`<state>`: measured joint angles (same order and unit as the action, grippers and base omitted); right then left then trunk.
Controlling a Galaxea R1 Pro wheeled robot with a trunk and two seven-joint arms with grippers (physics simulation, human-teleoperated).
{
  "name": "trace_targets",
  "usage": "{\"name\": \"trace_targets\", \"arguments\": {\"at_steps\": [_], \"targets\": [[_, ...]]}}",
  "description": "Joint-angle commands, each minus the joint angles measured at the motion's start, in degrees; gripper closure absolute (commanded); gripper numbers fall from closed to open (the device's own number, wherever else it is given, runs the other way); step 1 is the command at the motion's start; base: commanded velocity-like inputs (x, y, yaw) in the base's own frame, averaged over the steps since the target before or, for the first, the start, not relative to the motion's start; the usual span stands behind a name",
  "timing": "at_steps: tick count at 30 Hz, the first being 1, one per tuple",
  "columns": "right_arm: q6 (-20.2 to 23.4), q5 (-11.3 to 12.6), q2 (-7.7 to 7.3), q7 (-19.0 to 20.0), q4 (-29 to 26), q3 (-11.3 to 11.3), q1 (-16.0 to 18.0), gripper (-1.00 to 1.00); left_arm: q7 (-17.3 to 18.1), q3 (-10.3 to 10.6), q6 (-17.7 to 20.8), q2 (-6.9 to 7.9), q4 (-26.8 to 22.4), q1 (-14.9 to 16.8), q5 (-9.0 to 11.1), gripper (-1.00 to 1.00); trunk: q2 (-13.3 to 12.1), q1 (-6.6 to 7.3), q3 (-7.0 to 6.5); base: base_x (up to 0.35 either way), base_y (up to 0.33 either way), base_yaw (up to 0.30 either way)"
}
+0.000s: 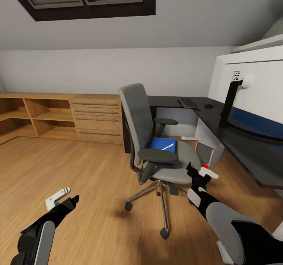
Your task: In the bedroom, organize the workspace by keeping the computer under the desk, ensuring the monitor is on the desk, placing the keyboard on the desk next to the monitor, placing the mouse on the desk next to the keyboard, moving the folder from the swivel chair onto the desk next to the mouse, stacking the notebook on top of the folder with the pen on top of the notebook, and positioning the swivel chair next to the desk.
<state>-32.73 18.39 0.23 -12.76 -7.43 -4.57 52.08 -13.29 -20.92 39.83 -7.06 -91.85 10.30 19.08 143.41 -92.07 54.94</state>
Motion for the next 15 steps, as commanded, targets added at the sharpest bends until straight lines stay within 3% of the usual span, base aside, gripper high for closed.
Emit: {"name": "trace_targets", "arguments": {"at_steps": [1,15], "targets": [[-0.11,-0.10,0.19,-0.23,-0.09,-0.71,0.04,-1.00,-0.42,0.01,0.25,-0.24,-0.72,0.04,0.61,-1.00,0.04,-0.01,0.28,0.000,0.002,0.000],[-0.54,0.07,-0.14,-0.34,-0.19,-1.09,0.04,-1.00,-0.42,-0.14,0.25,-0.24,-0.96,0.01,0.61,-1.00,0.21,-0.35,3.16,0.000,0.000,0.000]]}}
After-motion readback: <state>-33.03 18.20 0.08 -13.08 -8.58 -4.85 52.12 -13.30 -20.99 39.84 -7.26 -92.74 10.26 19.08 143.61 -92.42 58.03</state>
